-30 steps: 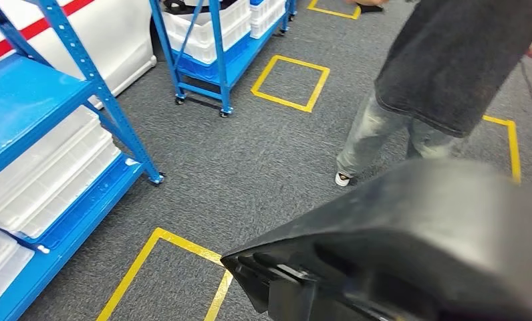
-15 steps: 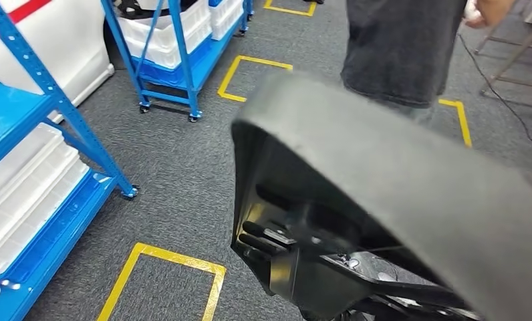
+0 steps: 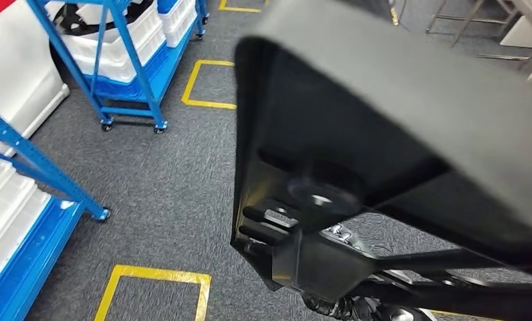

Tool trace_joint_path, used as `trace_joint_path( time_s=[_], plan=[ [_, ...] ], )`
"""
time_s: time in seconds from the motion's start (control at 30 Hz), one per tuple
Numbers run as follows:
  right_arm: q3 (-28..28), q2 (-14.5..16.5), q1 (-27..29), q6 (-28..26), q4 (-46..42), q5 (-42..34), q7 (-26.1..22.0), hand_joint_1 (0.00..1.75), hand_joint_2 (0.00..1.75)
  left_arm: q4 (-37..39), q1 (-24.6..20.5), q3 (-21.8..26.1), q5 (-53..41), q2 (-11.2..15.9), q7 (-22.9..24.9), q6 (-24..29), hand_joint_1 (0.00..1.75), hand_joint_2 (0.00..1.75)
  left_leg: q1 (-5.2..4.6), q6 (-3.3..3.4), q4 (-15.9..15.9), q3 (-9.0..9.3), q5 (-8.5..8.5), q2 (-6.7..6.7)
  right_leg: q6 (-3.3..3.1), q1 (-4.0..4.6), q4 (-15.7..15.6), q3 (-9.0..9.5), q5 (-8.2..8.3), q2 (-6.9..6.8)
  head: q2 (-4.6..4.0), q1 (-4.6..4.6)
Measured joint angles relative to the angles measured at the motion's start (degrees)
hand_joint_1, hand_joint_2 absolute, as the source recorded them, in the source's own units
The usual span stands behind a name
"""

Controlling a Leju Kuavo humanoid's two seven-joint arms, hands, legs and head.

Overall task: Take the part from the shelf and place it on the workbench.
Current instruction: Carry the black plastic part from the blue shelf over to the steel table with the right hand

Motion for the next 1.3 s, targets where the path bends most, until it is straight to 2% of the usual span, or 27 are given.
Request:
trace_joint_path(
  time_s=[0.03, 0.07, 0.1, 0.13, 0.2, 0.27, 0.33, 0.37, 0.43, 0.47, 0.53, 0.57, 0.6, 0.67, 0.73, 0.8, 0.87, 0.93, 1.0, 1.03, 1.07, 1.1, 1.13, 1.17, 1.2, 1.27, 1.3],
  plan=[
    [0.0, 0.3, 0.3, -0.6, 0.0, 0.2, -0.2, 1.75, 1.75, 0.0, 0.2, 0.0, -0.2, 0.2, -1.8, 0.9, 0.0, 1.75, 0.08, -0.2, 3.0, -1.66, -0.86, -0.35, -0.05, -0.04, 0.1, -0.02, -0.06, 0.63, 0.0, 0.01],
    [-0.1, 0.6, 0.7, -1.2, 0.0, 0.5, -0.5, 1.75, 1.75, 0.0, 0.3, -0.1, -0.3, 0.5, -3.6, 1.7, 0.0, 1.75, 0.15, -0.39, 4.3, -2.59, -0.75, -0.51, -0.01, -0.1, 0.3, -0.04, -0.15, 1.29, 0.0, 0.0],
    [-0.1, 0.7, 1.2, -1.9, -0.1, 0.8, -0.8, 1.75, 1.75, 0.0, 0.3, -0.1, -0.4, 0.9, -5.2, 2.3, 0.0, 1.75, 0.28, -0.6, 3.4, -2.49, 0.57, -0.62, 0.15, -0.26, 0.6, -0.05, -0.29, 2.04, 0.0, 0.0],
    [-0.1, 0.9, 1.7, -2.6, -0.2, 1.2, -1.1, 1.75, 1.75, 0.0, 0.3, -0.2, -0.4, 1.4, -6.4, 2.7, 0.0, 1.75, 0.46, -0.8, 0.7, -1.43, 2.64, -0.85, 0.39, -0.47, 1.0, -0.07, -0.51, 2.74, 0.0, 0.0],
    [-0.1, 1.0, 2.4, -4.1, -0.6, 1.7, -1.4, 1.75, 1.75, 0.0, 0.2, -0.3, -0.4, 2.2, -8.2, 3.2, 0.0, 1.75, 1.03, -1.23, -6.5, 1.62, 6.33, -3.19, 1.14, -0.86, 2.1, -0.41, -1.11, 4.17, 0.0, 0.01],
    [-0.1, 1.0, 3.0, -5.5, -1.2, 2.0, -1.6, 1.75, 1.75, 0.0, 0.1, -0.4, -0.4, 2.8, -9.7, 4.1, 0.0, 1.75, 1.16, -0.98, -9.9, 3.11, 7.21, -5.19, 1.86, -1.08, 2.5, -1.02, -1.16, 5.47, 0.0, 0.01],
    [-0.2, 1.0, 3.7, -6.4, -1.8, 2.2, -1.7, 1.75, 1.75, 0.0, 0.0, -0.4, -0.4, 3.2, -11.0, 5.0, 0.0, 1.75, 0.96, -0.21, -10.3, 3.33, 7.29, -4.54, 2.38, -1.3, 2.4, -1.41, -0.84, 6.67, 0.0, 0.01],
    [-0.2, 1.0, 4.0, -6.7, -2.1, 2.2, -1.8, 1.75, 1.75, 0.0, -0.1, -0.5, -0.3, 3.3, -11.6, 5.3, 0.0, 1.75, 0.93, 0.11, -10.5, 3.42, 7.37, -3.9, 2.6, -1.3, 2.7, -1.62, -1.05, 6.42, 0.0, 0.03],
    [-0.1, 1.0, 4.3, -7.5, -2.7, 2.3, -1.8, 1.75, 1.75, -0.1, -0.3, -0.5, -0.1, 3.6, -13.3, 5.7, 0.0, 1.75, 0.92, 0.8, -10.7, 3.59, 7.43, -2.57, 3.01, -1.23, 6.1, -3.24, -2.98, 3.99, 0.0, 0.08],
    [-0.1, 1.0, 4.5, -8.1, -2.9, 2.5, -1.8, 1.75, 1.75, -0.1, -0.3, -0.5, 0.1, 3.8, -14.4, 5.9, 0.0, 1.75, 0.71, 1.04, -10.7, 3.61, 7.39, -1.89, 3.18, -1.2, 9.6, -4.97, -4.72, 2.23, 0.0, 0.09],
    [0.2, 1.0, 4.9, -9.5, -3.3, 2.8, -1.9, 1.75, 1.75, -0.1, -0.2, -0.5, 0.2, 4.1, -16.6, 6.0, 0.0, 1.75, 0.28, 1.32, -10.7, 3.59, 7.24, -0.5, 3.31, -1.26, 17.2, -8.95, -7.68, 0.57, 0.0, 0.08],
    [0.4, 1.0, 5.1, -10.1, -3.5, 2.9, -1.9, 1.75, 1.75, -0.1, -0.2, -0.5, 0.2, 4.2, -17.5, 6.0, 0.0, 1.75, 0.08, 1.39, -10.7, 3.62, 7.15, 0.18, 3.15, -1.19, 19.0, -9.99, -7.89, 0.37, 0.0, 0.07],
    [0.6, 1.0, 5.4, -10.5, -3.7, 2.8, -1.9, 1.75, 1.75, -0.1, -0.2, -0.5, 0.3, 4.2, -18.1, 5.9, 0.0, 1.75, -0.1, 1.44, -10.7, 3.71, 7.04, 0.77, 2.85, -1.05, 18.8, -9.98, -7.14, 0.3, 0.0, 0.07],
    [1.0, 1.0, 5.6, -11.0, -4.2, 2.4, -1.9, 1.75, 1.75, -0.1, -0.4, -0.5, 0.4, 4.3, -19.1, 5.6, 0.0, 1.75, -0.32, 1.49, -10.8, 4.17, 6.75, 1.93, 1.55, -0.1, 11.8, -6.33, -3.16, -0.53, 0.0, 0.07],
    [1.3, 1.0, 5.6, -11.3, -4.8, 2.0, -1.9, 1.75, 1.75, -0.1, -0.5, -0.5, 0.7, 4.2, -19.4, 5.3, 0.0, 1.75, -0.35, 1.37, -11.0, 4.67, 6.47, 2.99, 0.06, 1.18, 4.3, -2.28, -0.77, -2.77, 0.0, 0.07],
    [1.5, 1.0, 5.7, -11.4, -5.4, 1.9, -1.9, 1.75, 1.75, 0.0, -0.6, -0.5, 0.8, 4.0, -19.5, 5.2, 0.0, 1.75, -0.28, 1.08, -11.3, 4.97, 6.3, 4.13, -0.74, 1.89, 2.1, -1.25, -0.87, -3.6, 0.0, 0.07],
    [1.6, 1.1, 5.9, -11.5, -5.7, 1.8, -1.9, 1.75, 1.75, 0.0, -0.8, -0.5, 0.8, 4.0, -19.5, 5.2, 0.0, 1.75, -0.31, 0.81, -11.5, 5.53, 6.02, 4.73, -1.16, 1.79, 1.1, -0.69, -0.45, -2.47, 0.0, 0.08],
    [1.8, 1.1, 5.9, -11.5, -6.0, 1.6, -1.9, 1.75, 1.75, 0.0, -0.9, -0.5, 0.9, 4.1, -19.9, 4.9, 0.0, 1.75, -0.27, 0.46, -9.4, 5.01, 4.55, 2.68, -1.3, 1.09, -0.6, 0.54, 0.22, -1.44, 0.0, 0.08],
    [1.9, 1.3, 5.8, -11.5, -6.1, 1.4, -1.9, 1.75, 1.75, 0.0, -0.7, -0.5, 0.9, 4.2, -20.2, 4.7, 0.0, 1.75, -0.03, -0.11, -2.6, 1.69, 1.35, 0.03, -1.19, 0.55, -1.2, 1.06, 0.48, -0.31, 0.0, 0.06],
    [2.0, 1.4, 5.9, -11.5, -6.1, 1.3, -1.8, 1.75, 1.75, 0.0, -0.6, -0.5, 0.9, 4.3, -20.3, 4.6, 0.0, 1.75, 0.09, -0.43, 1.2, -0.4, -0.04, -0.48, -1.14, 0.42, -1.0, 0.95, 0.39, 0.31, 0.0, 0.04],
    [2.0, 1.4, 6.1, -11.5, -6.1, 1.3, -1.8, 1.75, 1.75, 0.0, -0.4, -0.5, 0.9, 4.4, -20.4, 4.6, 0.0, 1.75, 0.22, -0.76, 3.8, -1.98, -0.5, -0.64, -0.93, 0.27, -0.7, 0.84, 0.23, 1.02, 0.0, 0.04],
    [2.1, 1.5, 6.3, -11.5, -6.1, 1.3, -1.8, 1.75, 1.75, 0.0, -0.3, -0.5, 0.9, 4.5, -20.5, 4.5, 0.0, 1.75, 0.37, -1.1, 4.3, -2.59, 0.26, -0.67, -0.62, 0.05, -0.2, 0.72, -0.04, 1.75, 0.0, 0.05],
    [2.1, 1.5, 6.5, -11.4, -6.1, 1.3, -1.8, 1.75, 1.75, 0.0, -0.3, -0.5, 0.9, 4.6, -20.6, 4.4, 0.0, 1.75, 0.58, -1.47, 2.6, -2.14, 2.03, -0.78, -0.22, -0.24, 0.4, 0.64, -0.38, 2.45, 0.0, 0.05],
    [2.1, 1.5, 6.7, -11.4, -6.1, 1.3, -1.8, 1.75, 1.75, 0.0, -0.3, -0.5, 0.9, 4.6, -20.7, 4.3, 0.0, 1.75, 0.89, -1.9, -0.6, -0.88, 4.3, -1.31, 0.29, -0.55, 1.1, 0.52, -0.83, 3.12, 0.0, 0.06],
    [2.1, 1.5, 6.8, -11.3, -6.1, 1.3, -1.8, 1.75, 1.75, 0.0, -0.3, -0.5, 0.9, 4.6, -20.9, 4.2, 0.0, 1.75, 1.2, -2.38, -4.1, 0.53, 5.92, -2.55, 0.85, -0.76, 1.9, 0.27, -1.33, 3.74, 0.0, 0.05],
    [2.2, 1.5, 6.9, -11.2, -6.2, 1.3, -1.8, 1.75, 1.75, 0.0, -0.3, -0.5, 0.9, 4.5, -21.1, 4.0, 0.0, 1.75, 1.56, -2.13, -8.7, 2.42, 7.27, -4.61, 1.56, -0.92, 2.9, -0.4, -1.73, 4.94, 0.0, 0.07],
    [2.2, 1.5, 6.9, -11.1, -6.2, 1.3, -1.8, 1.75, 1.75, 0.0, -0.2, -0.5, 0.9, 4.4, -21.1, 4.0, 0.0, 1.75, 1.51, -1.67, -9.4, 2.65, 7.16, -4.94, 1.75, -0.94, 3.0, -0.74, -1.55, 5.55, 0.0, 0.07]
  ],
)
